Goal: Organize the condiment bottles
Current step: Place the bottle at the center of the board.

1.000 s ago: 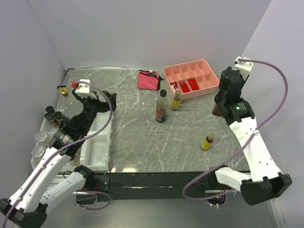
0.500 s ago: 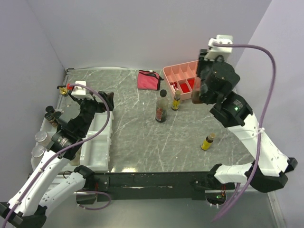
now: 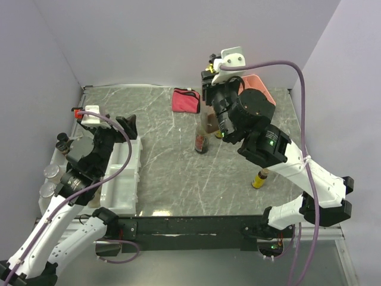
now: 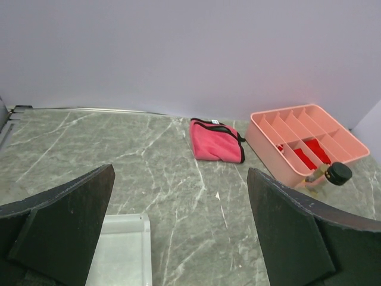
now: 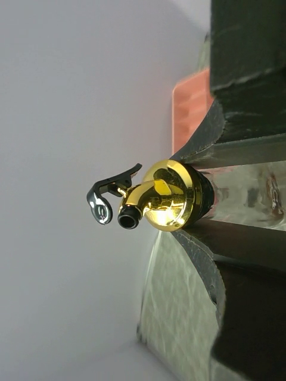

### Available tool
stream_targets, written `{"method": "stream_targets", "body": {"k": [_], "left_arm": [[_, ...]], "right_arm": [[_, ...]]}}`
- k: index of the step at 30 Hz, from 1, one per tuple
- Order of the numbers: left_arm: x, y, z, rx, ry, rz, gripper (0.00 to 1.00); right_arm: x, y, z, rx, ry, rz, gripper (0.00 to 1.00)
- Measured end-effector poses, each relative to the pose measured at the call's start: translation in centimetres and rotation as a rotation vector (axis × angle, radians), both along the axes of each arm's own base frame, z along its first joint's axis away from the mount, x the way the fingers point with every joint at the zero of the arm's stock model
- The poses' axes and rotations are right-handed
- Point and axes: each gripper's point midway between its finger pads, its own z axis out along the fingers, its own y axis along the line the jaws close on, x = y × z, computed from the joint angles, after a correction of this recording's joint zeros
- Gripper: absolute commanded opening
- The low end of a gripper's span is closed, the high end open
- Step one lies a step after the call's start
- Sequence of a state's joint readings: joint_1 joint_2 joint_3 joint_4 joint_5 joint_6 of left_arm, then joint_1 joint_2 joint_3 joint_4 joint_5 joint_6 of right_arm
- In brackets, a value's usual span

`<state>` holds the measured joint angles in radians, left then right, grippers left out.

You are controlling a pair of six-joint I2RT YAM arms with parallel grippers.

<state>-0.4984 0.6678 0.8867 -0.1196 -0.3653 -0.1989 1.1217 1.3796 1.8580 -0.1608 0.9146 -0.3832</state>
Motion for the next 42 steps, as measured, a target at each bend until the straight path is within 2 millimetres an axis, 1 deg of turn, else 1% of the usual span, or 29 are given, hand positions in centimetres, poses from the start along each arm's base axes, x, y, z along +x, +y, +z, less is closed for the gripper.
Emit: {"method": "stream_targets", "body": {"k": [4,7,9,11,13,15,17,20,24,29,35,38,42], "left_arm": [[-0.3,0.7,0.3,-0.013,-0.016,0.03,0.99],[-0.6,1.4,0.3,-0.021,-0.024,0.056,0.99],[-0.7,1.8,0.5,-0.028,-0.031,0.076,0.99],[-0.9,2.3,0.6,-0.037,-0.042,0.097,0.99],[-1.1,2.7,0.7,-0.047,-0.054,0.112,1.0],[-1.3,3.0,0.8,-0.056,-0.066,0.122,0.99],[-1.5,3.3,1.1,-0.065,-0.077,0.131,0.99],[-1.4,3.4,1.2,-0.067,-0.08,0.138,0.99],[-1.4,3.5,1.2,-0.066,-0.08,0.141,0.99],[-1.3,3.5,1.2,-0.066,-0.079,0.142,0.99],[-1.3,3.5,1.2,-0.067,-0.081,0.141,0.99],[-1.2,3.5,1.1,-0.066,-0.079,0.141,0.99],[-1.1,3.4,1.0,-0.063,-0.075,0.143,0.99]], "right_arm": [[-0.5,2.8,-0.2,0.073,0.006,0.137,0.0],[-1.0,4.9,-1.6,0.109,0.024,0.235,0.0],[-1.3,6.2,-3.6,0.111,0.05,0.294,0.0],[-1.6,7.8,-6.4,0.101,0.075,0.358,0.0],[-2.0,9.5,-10.3,0.065,0.125,0.427,0.0],[-2.5,10.8,-13.4,0.025,0.171,0.484,0.0],[-2.9,12.0,-16.0,0.001,0.208,0.536,0.0],[-3.3,13.2,-18.6,0.015,0.237,0.601,0.0],[-3.3,14.1,-21.1,0.057,0.257,0.677,0.0],[-3.1,14.4,-23.9,0.082,0.269,0.75,0.0],[-3.7,15.6,-25.4,0.071,0.242,0.852,0.0],[-4.2,16.2,-26.1,0.057,0.231,0.901,0.06],[-4.7,17.2,-27.6,0.012,0.22,0.959,0.1]]}}
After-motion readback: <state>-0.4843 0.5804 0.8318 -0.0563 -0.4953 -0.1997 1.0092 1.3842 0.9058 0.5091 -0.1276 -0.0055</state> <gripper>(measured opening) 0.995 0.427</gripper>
